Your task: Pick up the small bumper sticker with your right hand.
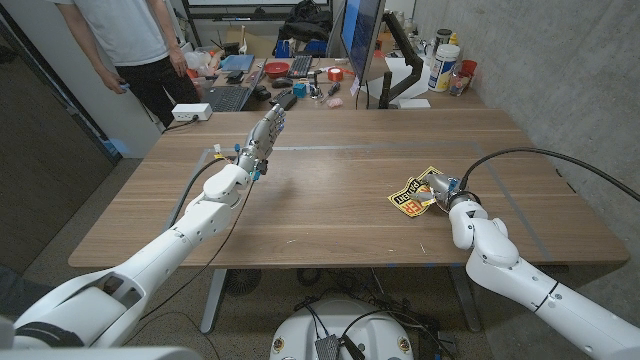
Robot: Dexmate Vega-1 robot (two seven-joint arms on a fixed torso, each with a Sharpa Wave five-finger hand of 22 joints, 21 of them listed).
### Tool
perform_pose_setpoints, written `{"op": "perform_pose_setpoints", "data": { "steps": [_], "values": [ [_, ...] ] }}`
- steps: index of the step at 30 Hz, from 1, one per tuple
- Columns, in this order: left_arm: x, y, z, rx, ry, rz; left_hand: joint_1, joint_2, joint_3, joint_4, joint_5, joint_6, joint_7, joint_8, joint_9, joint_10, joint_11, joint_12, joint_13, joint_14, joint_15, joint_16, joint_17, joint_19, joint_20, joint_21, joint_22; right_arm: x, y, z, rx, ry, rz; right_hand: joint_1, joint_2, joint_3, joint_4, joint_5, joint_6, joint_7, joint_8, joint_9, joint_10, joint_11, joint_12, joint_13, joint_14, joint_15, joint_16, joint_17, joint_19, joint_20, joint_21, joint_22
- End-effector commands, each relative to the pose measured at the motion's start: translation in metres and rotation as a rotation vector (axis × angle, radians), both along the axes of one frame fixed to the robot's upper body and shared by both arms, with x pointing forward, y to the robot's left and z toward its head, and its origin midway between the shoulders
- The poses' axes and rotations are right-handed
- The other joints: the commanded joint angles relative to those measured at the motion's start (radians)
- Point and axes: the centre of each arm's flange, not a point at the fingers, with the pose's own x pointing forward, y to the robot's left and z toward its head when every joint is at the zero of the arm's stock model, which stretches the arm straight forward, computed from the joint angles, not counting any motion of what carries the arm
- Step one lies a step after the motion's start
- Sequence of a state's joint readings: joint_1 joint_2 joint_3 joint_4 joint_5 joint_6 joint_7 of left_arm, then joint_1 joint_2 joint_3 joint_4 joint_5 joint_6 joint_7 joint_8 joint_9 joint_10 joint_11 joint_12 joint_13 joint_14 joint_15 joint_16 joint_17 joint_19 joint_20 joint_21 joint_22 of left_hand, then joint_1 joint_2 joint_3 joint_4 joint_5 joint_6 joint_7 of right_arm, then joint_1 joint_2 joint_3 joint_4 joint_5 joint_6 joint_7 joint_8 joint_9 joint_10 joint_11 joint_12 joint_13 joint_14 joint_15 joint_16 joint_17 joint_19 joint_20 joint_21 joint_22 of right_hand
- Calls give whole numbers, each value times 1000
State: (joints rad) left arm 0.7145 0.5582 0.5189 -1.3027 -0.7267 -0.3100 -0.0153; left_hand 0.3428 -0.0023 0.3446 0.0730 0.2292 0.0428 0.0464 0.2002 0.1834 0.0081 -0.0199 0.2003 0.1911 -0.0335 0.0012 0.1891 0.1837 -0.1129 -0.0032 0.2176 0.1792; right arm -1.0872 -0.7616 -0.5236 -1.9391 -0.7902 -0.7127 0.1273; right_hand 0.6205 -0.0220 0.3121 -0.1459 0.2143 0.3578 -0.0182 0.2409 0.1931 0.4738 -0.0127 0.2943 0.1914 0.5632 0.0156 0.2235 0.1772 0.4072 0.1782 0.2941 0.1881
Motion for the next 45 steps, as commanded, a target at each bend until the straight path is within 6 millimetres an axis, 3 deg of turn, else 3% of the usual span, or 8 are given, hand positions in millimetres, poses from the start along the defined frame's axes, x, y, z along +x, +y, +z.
{"op": "perform_pose_setpoints", "data": {
  "steps": [1,15,45],
  "values": [
    [-1,-4,-1,0,0,-3,4,10,-4,3,-2,5,-6,-1,5,1,-7,3,2,-9,-3,0,2,-3,3,-5,3,-6,-3,2,14,-52,1,13,3,8,1,-3,21,-5,8,5,19,-2,6,0,27,-6,11,3,21,-4,8,2],
    [-2,-7,-2,0,-2,-7,4,11,-6,3,-2,6,-6,-1,5,2,-12,3,2,-8,-3,1,2,-3,6,-6,3,-15,-6,7,28,-152,15,64,21,30,-1,-9,150,-47,30,8,141,-32,35,1,196,-86,19,2,108,-51,19,4],
    [3,-6,1,-2,-3,-14,4,13,-9,3,-3,6,-7,-1,5,2,-9,4,2,-9,-4,1,2,-3,6,-8,3,-27,-2,31,21,-214,37,70,25,33,4,-14,156,-44,20,10,147,-28,27,1,207,-79,3,2,118,-55,15,5]
  ]
}}
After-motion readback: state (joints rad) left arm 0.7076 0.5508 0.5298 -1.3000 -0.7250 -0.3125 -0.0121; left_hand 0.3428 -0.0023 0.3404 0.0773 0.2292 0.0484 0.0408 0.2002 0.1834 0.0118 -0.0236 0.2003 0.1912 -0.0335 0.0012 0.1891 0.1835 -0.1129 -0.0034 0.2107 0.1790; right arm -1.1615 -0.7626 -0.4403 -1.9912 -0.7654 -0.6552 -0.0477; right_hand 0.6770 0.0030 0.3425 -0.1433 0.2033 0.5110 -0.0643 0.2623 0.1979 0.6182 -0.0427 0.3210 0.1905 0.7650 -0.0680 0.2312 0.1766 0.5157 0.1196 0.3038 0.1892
